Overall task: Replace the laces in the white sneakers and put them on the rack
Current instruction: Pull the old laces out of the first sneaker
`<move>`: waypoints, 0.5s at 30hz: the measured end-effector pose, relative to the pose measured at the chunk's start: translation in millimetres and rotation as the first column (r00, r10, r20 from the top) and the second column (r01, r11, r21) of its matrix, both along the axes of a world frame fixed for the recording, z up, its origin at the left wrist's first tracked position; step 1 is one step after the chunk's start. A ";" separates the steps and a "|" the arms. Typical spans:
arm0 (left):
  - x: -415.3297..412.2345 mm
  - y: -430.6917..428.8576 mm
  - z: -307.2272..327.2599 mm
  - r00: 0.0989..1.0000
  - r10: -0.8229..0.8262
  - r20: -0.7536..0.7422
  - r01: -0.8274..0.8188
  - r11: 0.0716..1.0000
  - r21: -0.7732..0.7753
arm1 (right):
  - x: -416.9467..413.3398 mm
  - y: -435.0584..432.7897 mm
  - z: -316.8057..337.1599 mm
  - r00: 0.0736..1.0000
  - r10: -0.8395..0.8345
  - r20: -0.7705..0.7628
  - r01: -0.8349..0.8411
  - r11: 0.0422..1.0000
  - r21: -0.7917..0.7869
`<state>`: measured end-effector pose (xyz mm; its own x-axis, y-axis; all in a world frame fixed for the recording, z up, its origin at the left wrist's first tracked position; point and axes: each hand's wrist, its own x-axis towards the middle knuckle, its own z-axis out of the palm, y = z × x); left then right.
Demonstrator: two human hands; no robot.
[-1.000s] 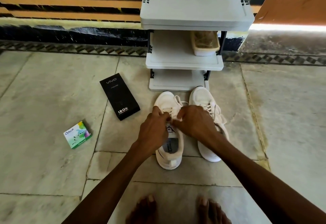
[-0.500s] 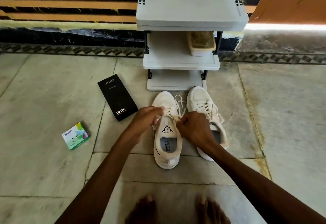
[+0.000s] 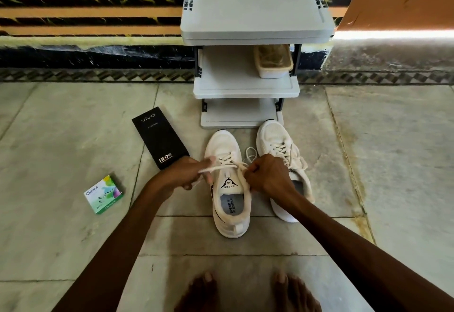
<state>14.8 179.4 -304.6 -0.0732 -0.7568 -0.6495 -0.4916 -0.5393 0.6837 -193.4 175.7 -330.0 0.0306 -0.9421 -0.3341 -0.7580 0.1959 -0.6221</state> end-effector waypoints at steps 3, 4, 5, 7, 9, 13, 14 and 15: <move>-10.2 -2.2 11.1 0.970 0.069 -0.233 -0.118 0.972 -0.202 | 0.1 0.1 -1.3 1.000 -0.005 0.016 0.005 1.000 0.024; -10.0 -5.3 15.3 0.863 0.216 -0.456 -0.344 0.913 -0.220 | 0.3 0.1 -1.8 1.000 -0.006 0.019 0.006 1.000 0.027; -6.9 -9.4 19.0 0.656 0.313 -0.687 -0.541 0.830 -0.138 | 0.3 0.3 -1.8 1.000 -0.011 0.017 0.010 1.000 0.028; 4.9 -17.6 23.9 0.237 0.348 -0.907 -0.677 0.729 0.103 | 1.5 -0.1 -0.5 1.000 -0.014 0.013 0.014 1.000 0.023; 10.6 -17.1 24.3 0.355 0.340 -0.871 -0.636 0.770 0.041 | 1.2 1.4 1.2 1.000 -0.018 0.013 0.018 1.000 0.022; -8.3 -3.7 13.0 0.993 0.100 0.061 -0.075 0.944 -0.320 | -1.0 2.9 2.5 1.000 -0.020 0.009 0.020 1.000 0.012; -14.9 -0.7 8.2 0.971 0.008 0.238 0.069 0.948 -0.310 | -1.1 2.8 2.3 1.000 -0.018 0.005 0.018 1.000 0.010; -20.9 2.2 4.5 0.921 -0.093 0.379 0.214 0.932 -0.293 | 0.3 2.8 2.2 1.000 -0.018 0.000 0.018 1.000 0.009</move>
